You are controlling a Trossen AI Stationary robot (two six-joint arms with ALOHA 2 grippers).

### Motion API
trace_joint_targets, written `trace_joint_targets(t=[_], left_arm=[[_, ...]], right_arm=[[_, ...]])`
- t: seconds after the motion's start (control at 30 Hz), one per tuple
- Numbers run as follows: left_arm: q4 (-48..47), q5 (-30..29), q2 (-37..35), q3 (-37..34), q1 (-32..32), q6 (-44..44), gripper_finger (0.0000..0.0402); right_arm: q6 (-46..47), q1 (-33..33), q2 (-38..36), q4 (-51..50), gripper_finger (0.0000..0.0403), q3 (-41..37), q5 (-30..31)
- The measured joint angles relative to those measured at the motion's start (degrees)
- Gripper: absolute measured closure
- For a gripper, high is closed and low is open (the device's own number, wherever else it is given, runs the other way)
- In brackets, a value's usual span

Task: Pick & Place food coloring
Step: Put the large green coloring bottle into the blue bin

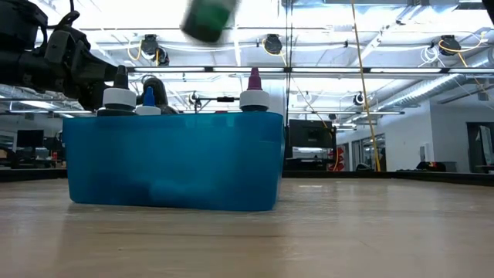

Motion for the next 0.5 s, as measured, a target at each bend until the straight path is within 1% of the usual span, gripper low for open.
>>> trace_joint_targets(t=[0.17,0.5], left_arm=[[0.01,0.0,0.0,0.0,0.0,0.0,0.0011],[0.01,0.0,0.0,0.0,0.0,0.0,0.0011]], right_arm=[[1.34,-0.03,0.01,0.07,0.0278,-6.33,0.32],[1.43,-0.63,0.03,1.96,0.0278,-13.37,0.27]])
